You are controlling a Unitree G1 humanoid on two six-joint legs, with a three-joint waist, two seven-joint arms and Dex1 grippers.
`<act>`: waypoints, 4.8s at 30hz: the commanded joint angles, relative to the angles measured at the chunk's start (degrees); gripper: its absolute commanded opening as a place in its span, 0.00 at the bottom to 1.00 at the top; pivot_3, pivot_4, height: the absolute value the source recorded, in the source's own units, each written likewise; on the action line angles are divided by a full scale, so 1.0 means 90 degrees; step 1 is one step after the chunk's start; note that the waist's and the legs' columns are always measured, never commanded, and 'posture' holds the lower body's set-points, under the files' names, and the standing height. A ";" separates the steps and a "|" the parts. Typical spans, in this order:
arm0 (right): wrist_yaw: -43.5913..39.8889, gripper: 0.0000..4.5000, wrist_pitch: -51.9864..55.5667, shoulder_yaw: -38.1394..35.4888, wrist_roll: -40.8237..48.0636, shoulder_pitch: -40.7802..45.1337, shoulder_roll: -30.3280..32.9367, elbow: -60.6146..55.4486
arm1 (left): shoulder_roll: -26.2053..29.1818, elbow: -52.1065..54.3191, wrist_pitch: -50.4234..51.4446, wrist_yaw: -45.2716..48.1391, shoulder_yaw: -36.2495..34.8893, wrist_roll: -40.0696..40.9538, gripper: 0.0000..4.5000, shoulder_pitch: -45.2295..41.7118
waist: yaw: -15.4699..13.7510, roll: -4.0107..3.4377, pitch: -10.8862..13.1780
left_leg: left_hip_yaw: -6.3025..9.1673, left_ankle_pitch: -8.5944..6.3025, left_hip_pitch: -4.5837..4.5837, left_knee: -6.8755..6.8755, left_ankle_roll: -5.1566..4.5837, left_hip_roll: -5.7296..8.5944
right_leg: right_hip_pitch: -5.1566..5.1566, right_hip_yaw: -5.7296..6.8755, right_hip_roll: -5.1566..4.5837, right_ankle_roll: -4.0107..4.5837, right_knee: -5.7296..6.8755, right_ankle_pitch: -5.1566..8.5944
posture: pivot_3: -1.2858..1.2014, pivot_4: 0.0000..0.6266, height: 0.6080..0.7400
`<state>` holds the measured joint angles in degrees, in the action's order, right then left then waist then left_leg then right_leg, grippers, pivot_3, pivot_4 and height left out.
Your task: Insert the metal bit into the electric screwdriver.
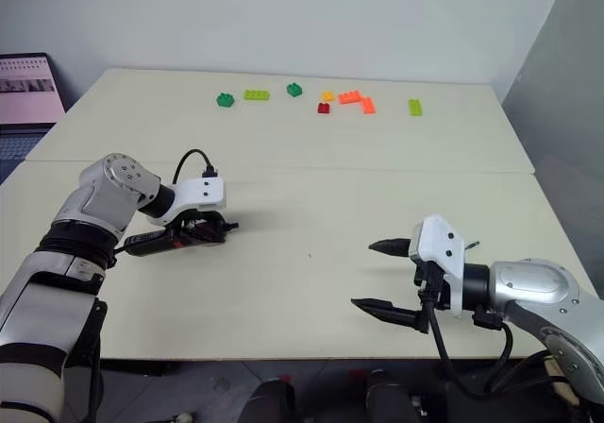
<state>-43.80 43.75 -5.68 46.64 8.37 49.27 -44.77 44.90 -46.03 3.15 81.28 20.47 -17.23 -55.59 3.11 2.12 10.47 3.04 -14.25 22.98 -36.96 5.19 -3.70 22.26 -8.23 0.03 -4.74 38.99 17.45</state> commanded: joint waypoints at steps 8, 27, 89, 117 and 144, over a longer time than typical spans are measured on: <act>-0.0247 1.00 -0.0402 -0.0364 0.0311 0.0230 -0.0058 0.0079 | -0.0014 0.0156 -0.0051 -0.0017 0.0022 -0.0016 0.37 0.0123 | -0.0006 0.0000 0.0000 | 0.0002 0.0000 0.0000 0.0000 0.0000 0.0000 | -0.0001 0.0002 0.0000 0.0000 0.0000 0.0000 | 0.52 0.24 1.00; -0.0295 1.00 -0.0432 -0.0522 0.0331 0.0154 0.0031 0.0093 | 0.0203 0.0671 -0.0090 0.0366 -0.0165 0.0255 0.37 0.0150 | -0.0008 -0.0001 0.0000 | 0.0002 0.0000 0.0001 0.0000 0.0000 0.0000 | -0.0001 0.0003 -0.0001 0.0001 -0.0001 0.0000 | 0.52 0.24 1.00; 0.1025 1.00 -0.0236 -0.1370 0.1083 0.0558 0.0012 0.0542 | -0.3534 0.3965 0.0120 -0.5719 -0.2718 0.3161 0.37 0.2260 | -0.0134 -0.0001 0.0000 | 0.0009 0.0001 -0.0007 -0.0004 0.0001 0.0009 | -0.0010 0.0000 -0.0004 -0.0004 -0.0002 -0.0005 | 0.52 0.24 1.00; 0.0774 1.00 -0.0330 -0.1493 0.0662 0.0331 0.0153 0.0545 | -0.3741 0.5520 0.0542 -0.5093 -0.1616 0.3505 0.37 0.2624 | -0.0146 -0.0001 0.0001 | 0.0008 0.0002 -0.0004 -0.0004 0.0001 0.0009 | -0.0011 -0.0001 -0.0004 -0.0006 -0.0010 -0.0006 | 0.52 0.24 1.00; -0.2013 1.00 -0.1684 -0.0002 -0.1817 0.0449 0.2524 0.2798 | -0.4137 0.5183 0.0437 -0.5835 -0.1568 0.3157 0.37 0.2750 | -0.0154 -0.0006 0.0003 | -0.0002 0.0001 -0.0006 -0.0005 0.0001 0.0016 | -0.0011 -0.0005 -0.0011 -0.0007 -0.0018 -0.0006 | 0.52 0.24 1.00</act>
<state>-54.55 35.07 -9.72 38.07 10.92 68.55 -24.89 8.38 -0.94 9.13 28.98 6.27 11.27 -29.92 1.73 2.07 10.50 3.02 -14.24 22.93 -37.01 5.19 -3.56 22.16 -8.28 -0.07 -4.80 38.82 17.40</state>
